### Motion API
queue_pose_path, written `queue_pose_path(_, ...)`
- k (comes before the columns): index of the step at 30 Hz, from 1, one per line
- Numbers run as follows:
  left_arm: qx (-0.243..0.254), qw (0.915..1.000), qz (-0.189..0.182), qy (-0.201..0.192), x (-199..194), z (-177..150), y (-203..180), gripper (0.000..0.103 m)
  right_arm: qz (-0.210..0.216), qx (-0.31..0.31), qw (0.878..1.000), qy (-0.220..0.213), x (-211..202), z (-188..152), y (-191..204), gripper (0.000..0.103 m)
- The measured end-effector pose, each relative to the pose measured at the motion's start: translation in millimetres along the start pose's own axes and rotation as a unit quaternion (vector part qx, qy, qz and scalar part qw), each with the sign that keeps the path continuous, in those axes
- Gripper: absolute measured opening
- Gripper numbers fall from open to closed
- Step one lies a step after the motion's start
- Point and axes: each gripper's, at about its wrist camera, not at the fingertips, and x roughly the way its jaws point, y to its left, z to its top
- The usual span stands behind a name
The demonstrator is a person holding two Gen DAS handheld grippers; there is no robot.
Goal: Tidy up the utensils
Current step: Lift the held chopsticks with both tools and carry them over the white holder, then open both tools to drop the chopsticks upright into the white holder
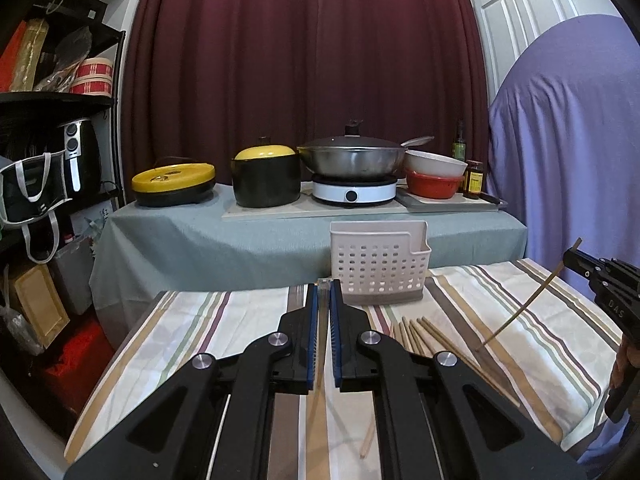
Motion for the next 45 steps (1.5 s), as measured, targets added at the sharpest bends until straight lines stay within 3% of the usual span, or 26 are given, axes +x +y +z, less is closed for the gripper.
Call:
queue_pose_path(13, -0.007, 0.9997, -0.014, -0.02, 32, 41, 8, 0.006, 0.007, 0.001, 0.999, -0.031, 35, 41, -11, 0.006)
queue_pose_path(24, 0.001, 0.9965, -0.044, -0.072, 69, 116, 3, 0.006, 0.032, -0.013, 0.994, -0.101, 73, 113, -8, 0.006)
queue_pose_path(29, 0.006, 0.993, -0.041, -0.11, 87, 147, -3, 0.006, 0.041, -0.012, 0.993, -0.11, 103, 134, -8, 0.006)
queue_pose_path(33, 0.002, 0.9917, -0.047, -0.12, 108, 163, -5, 0.006, 0.04, -0.009, 0.994, -0.103, 128, 141, -10, 0.006)
queue_pose_path(36, 0.005, 0.9926, -0.048, -0.112, 127, 161, -8, 0.006, 0.038, -0.005, 0.995, -0.089, 148, 137, -12, 0.006)
queue_pose_path(45, 0.005, 0.9975, -0.058, -0.04, 183, 127, -12, 0.006, 0.038, 0.008, 0.999, -0.023, 200, 102, -12, 0.006)
